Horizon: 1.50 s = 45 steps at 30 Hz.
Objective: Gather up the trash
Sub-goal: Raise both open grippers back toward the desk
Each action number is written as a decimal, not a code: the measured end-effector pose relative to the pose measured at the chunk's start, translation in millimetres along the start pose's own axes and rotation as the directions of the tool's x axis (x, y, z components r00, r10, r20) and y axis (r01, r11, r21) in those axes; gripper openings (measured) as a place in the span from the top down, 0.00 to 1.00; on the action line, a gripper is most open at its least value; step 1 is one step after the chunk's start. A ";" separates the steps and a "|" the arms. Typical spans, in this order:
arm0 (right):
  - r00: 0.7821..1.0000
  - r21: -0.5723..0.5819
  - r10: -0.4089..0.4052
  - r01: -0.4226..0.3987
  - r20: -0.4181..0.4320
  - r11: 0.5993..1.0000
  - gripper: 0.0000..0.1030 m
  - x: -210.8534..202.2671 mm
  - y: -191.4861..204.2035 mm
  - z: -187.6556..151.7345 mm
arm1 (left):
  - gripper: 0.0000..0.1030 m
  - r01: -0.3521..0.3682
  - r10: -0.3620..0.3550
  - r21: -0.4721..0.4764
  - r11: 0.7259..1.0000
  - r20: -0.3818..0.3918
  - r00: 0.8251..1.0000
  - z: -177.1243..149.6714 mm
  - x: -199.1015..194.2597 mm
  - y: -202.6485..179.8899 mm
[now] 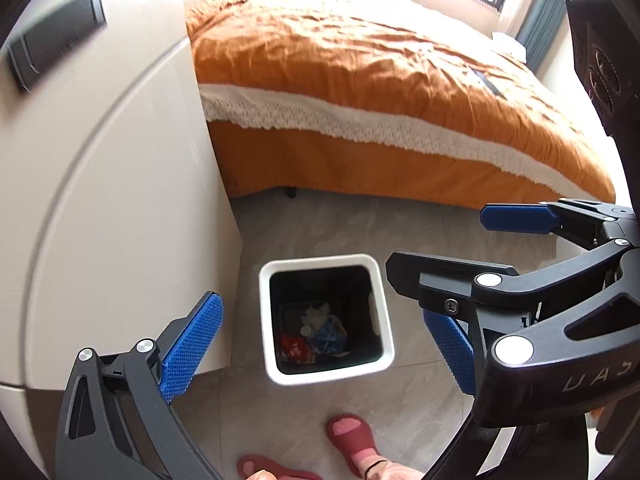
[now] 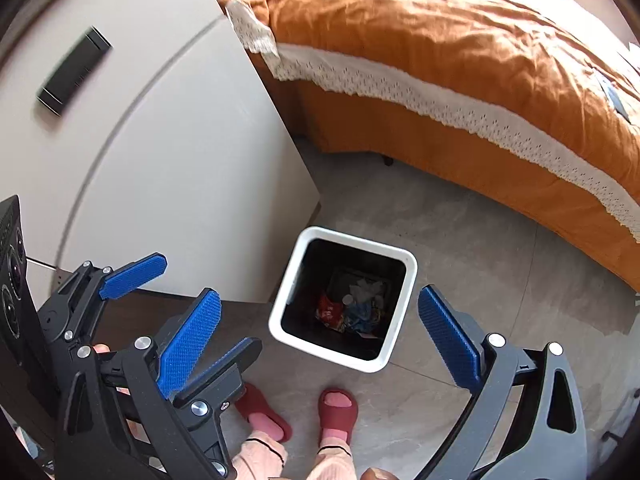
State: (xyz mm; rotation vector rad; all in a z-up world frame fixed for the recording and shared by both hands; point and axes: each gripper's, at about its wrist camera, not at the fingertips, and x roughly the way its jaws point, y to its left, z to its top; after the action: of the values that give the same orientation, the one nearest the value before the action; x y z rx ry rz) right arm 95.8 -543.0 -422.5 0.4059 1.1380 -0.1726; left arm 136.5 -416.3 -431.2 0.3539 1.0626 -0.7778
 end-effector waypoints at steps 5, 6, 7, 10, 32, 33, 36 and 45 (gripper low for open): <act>0.998 -0.035 -0.005 0.008 0.069 0.999 0.04 -54.1 22.4 12.1 | 0.04 -0.020 0.021 -0.023 1.000 0.046 0.999 16.3 -51.2 -1.1; 0.996 -0.049 -0.006 0.010 0.087 0.999 0.04 -67.0 28.3 14.8 | 0.04 -0.032 0.034 -0.024 0.999 0.057 0.998 18.1 -59.6 -1.4; 0.995 -0.063 -0.005 0.012 0.102 0.998 0.04 -78.4 33.8 17.0 | 0.04 -0.046 0.048 -0.028 0.999 0.072 0.996 21.3 -73.7 -1.3; 0.988 -0.112 -0.002 0.020 0.152 0.993 0.04 -109.8 53.2 22.5 | 0.04 -0.080 0.085 -0.046 0.996 0.112 0.990 29.0 -112.0 0.3; 0.907 -0.612 0.390 -0.219 0.160 0.760 0.04 -207.9 312.8 36.4 | 0.04 -0.477 0.603 -0.470 0.743 0.160 0.781 -38.0 -355.0 147.6; 0.903 -0.643 0.405 -0.226 0.144 0.732 0.04 -207.7 331.3 32.0 | 0.04 -0.493 0.628 -0.498 0.714 0.143 0.765 -47.9 -363.8 157.4; 0.894 -0.705 0.437 -0.248 0.097 0.664 0.04 -206.2 370.0 18.6 | 0.04 -0.526 0.695 -0.590 0.612 0.086 0.713 -81.5 -390.1 187.2; 0.891 -0.832 0.453 -0.269 -0.025 0.485 0.04 -178.2 467.1 -28.9 | 0.04 -0.455 0.739 -0.821 0.345 -0.061 0.670 -185.6 -452.9 272.3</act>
State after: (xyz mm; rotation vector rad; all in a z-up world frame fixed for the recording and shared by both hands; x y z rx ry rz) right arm 154.5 -117.0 -165.8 -0.2320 0.7830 0.6953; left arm 95.2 63.7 -145.7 -0.1706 0.7497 0.3848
